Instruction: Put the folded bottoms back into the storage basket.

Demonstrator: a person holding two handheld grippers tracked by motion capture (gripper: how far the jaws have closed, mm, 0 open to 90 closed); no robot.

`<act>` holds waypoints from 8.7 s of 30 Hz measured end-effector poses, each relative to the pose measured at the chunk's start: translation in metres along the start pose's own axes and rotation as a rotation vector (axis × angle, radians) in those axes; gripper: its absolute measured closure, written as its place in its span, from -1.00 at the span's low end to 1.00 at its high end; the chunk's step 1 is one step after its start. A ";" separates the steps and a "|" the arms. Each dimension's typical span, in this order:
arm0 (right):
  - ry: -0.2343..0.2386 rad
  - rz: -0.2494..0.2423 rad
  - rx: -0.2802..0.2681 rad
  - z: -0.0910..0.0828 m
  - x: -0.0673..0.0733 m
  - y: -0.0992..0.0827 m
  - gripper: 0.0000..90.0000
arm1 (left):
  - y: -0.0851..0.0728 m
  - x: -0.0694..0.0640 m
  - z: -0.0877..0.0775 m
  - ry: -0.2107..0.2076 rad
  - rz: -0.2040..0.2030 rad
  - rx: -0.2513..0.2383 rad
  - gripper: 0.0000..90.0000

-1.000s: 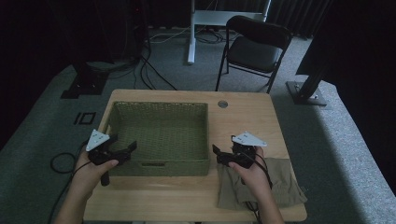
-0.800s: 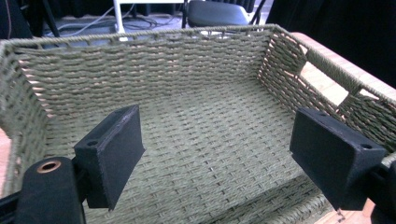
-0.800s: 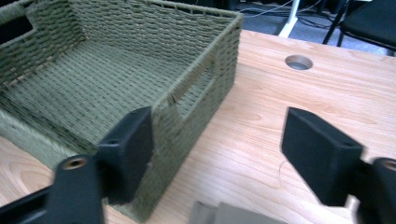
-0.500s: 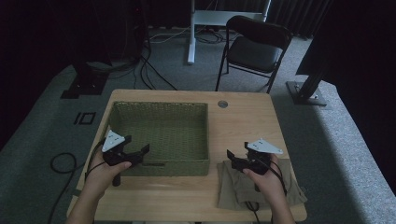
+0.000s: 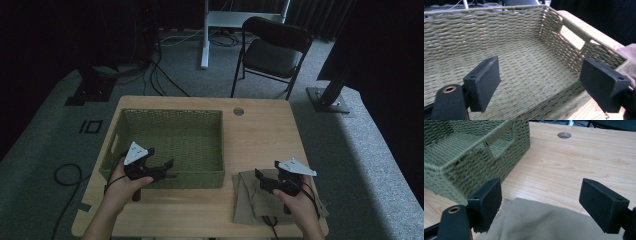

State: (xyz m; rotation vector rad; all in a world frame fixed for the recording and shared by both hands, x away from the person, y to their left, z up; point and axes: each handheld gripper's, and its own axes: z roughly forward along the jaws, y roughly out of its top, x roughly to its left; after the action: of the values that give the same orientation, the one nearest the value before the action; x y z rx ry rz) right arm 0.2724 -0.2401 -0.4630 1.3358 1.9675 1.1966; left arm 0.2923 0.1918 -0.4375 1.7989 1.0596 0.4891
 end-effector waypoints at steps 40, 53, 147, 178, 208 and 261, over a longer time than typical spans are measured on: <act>-0.187 0.049 0.013 -0.057 -0.089 -0.063 -0.72 | 0.013 -0.161 0.069 -0.304 0.172 0.000 -0.62; -0.207 0.075 0.034 -0.054 -0.104 -0.072 -0.71 | -0.002 -0.211 0.107 -0.368 0.180 0.051 -0.62; -0.051 0.237 0.076 -0.052 -0.098 -0.049 0.81 | 0.009 -0.214 0.179 -0.288 0.082 0.166 0.78; 0.031 0.200 -0.043 -0.053 -0.067 0.049 0.81 | 0.098 -0.159 0.137 -0.275 0.139 0.097 0.78; 0.117 0.143 -0.089 -0.022 -0.011 0.124 0.81 | 0.139 -0.086 0.081 -0.196 0.110 0.030 0.78; 0.269 0.124 -0.001 0.131 0.121 0.157 0.81 | 0.088 0.085 0.039 0.050 -0.044 0.082 0.78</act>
State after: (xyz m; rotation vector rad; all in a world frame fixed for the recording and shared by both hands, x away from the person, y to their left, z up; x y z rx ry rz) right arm 0.4000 -0.0560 -0.3839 1.3736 2.0892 1.5036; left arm 0.4057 0.2277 -0.3882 1.8391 1.1661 0.4726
